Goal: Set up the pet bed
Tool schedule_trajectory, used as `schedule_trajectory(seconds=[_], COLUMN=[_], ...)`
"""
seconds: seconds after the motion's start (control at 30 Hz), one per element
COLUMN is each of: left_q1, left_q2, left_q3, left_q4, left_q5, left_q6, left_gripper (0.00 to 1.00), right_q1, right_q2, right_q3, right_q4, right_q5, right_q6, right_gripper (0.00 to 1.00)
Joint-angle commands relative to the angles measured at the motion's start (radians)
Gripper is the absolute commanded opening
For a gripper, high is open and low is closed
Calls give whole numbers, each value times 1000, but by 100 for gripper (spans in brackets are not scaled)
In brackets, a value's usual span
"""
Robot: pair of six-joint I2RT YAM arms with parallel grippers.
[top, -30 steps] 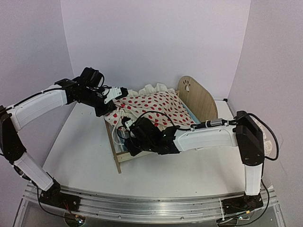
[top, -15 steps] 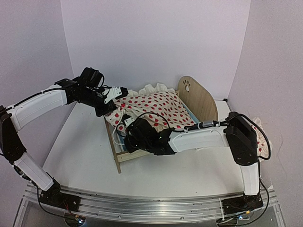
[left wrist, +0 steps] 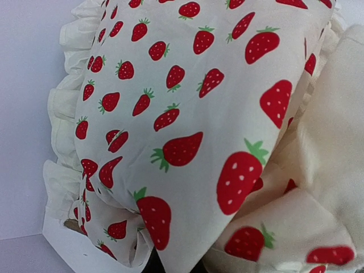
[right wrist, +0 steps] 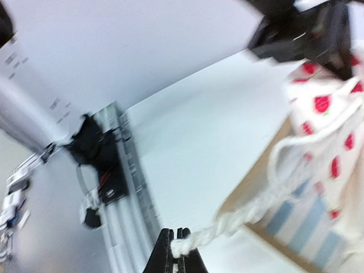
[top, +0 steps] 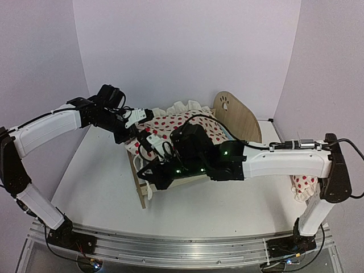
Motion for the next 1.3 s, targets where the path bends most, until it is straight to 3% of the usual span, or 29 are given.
schedule_trajectory(seconds=[0.0,0.13,0.27,0.37,0.63,0.83,0.9,1.0,1.13,1.27], left_q1=[8,7,7,7,1,-13,-17,-22,-23,-24], left_q2=[-36,-37,-42,-39,-17,-1,5,12,24,31], left_q3=[-15,-17,-20,-13,13,19,22,25,41,50], left_q4=[25,7,-4,1,1,17,17,18,23,22], left_q5=[3,31,66,80,120,125,129,133,132,128], left_q6=[15,7,-1,-11,-40,-49,-49,-42,-33,-31], left_gripper=[0,0,0,0,0,0,0,0,0,0], right_q1=[10,11,8,-7,-12,-13,-13,-11,-11,-14], right_q2=[38,87,70,24,50,134,151,150,136,164], right_q3=[-112,-173,-190,-169,57,175,199,208,186,212], right_q4=[-122,-142,-158,-166,-143,-98,-92,-81,-88,-151], right_q5=[-123,-131,-53,21,136,204,193,75,82,113], right_q6=[69,70,81,66,68,122,50,-210,-673,-915], right_gripper=[0,4,31,40,47,44,42,42,37,36])
